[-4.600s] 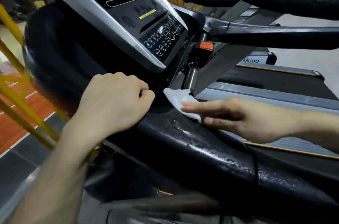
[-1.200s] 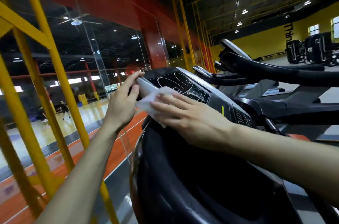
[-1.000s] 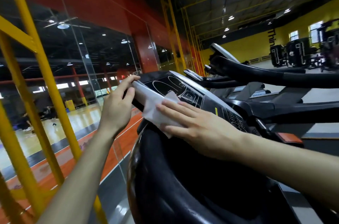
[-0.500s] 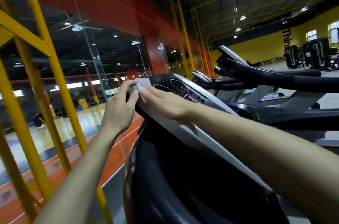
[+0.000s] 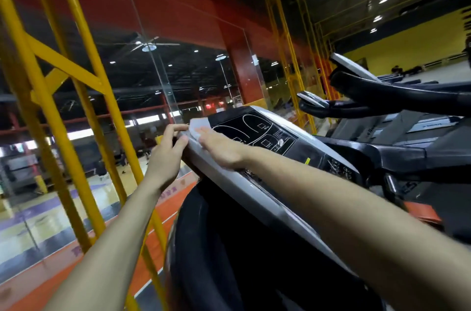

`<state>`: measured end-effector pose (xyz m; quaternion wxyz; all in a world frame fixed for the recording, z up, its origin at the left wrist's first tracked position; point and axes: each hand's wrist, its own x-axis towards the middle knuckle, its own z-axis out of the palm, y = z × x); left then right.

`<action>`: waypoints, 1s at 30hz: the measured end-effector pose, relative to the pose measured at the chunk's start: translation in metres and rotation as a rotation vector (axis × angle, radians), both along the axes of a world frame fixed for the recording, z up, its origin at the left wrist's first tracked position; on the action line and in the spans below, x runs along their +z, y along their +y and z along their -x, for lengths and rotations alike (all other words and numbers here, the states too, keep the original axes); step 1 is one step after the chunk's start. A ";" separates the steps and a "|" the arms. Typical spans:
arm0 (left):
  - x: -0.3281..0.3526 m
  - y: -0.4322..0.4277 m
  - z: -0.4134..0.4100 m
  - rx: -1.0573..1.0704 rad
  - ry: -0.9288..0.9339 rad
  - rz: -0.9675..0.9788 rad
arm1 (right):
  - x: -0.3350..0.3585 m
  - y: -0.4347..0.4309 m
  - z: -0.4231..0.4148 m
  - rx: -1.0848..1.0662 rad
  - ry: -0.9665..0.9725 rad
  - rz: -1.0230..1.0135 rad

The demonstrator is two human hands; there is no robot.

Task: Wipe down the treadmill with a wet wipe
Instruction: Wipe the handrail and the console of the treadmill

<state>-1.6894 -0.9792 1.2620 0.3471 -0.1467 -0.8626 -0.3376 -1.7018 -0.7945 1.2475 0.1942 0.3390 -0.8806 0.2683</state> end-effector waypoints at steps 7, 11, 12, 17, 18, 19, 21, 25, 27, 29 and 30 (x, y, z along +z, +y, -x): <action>0.003 0.001 0.001 0.029 -0.029 0.061 | -0.073 0.076 -0.050 0.099 -0.049 0.102; -0.002 0.003 0.006 0.044 0.000 0.110 | -0.159 0.130 -0.091 0.010 -0.056 0.123; -0.002 0.005 0.006 0.055 0.007 0.114 | -0.153 0.125 -0.084 -0.022 -0.064 0.071; 0.000 0.012 0.001 0.091 -0.029 0.156 | -0.046 0.032 -0.033 -0.055 -0.048 0.156; 0.000 0.012 0.001 0.106 -0.026 0.192 | -0.040 0.022 -0.030 -0.092 -0.037 0.183; -0.001 0.011 0.001 0.122 -0.012 0.245 | -0.043 0.018 -0.034 -0.095 0.005 0.189; -0.010 0.012 -0.001 0.147 0.010 0.367 | -0.071 0.035 -0.054 -0.044 0.081 0.198; -0.031 0.015 -0.013 0.197 0.162 0.692 | -0.186 0.127 -0.125 -0.085 0.073 0.121; -0.037 0.023 -0.013 0.151 0.255 0.844 | -0.237 0.160 -0.152 -0.200 0.098 0.043; -0.041 0.034 -0.011 0.095 0.242 0.881 | -0.243 0.161 -0.147 -0.283 0.119 -0.020; -0.042 0.039 -0.011 0.089 0.224 0.878 | -0.225 0.148 -0.135 -0.272 0.106 -0.013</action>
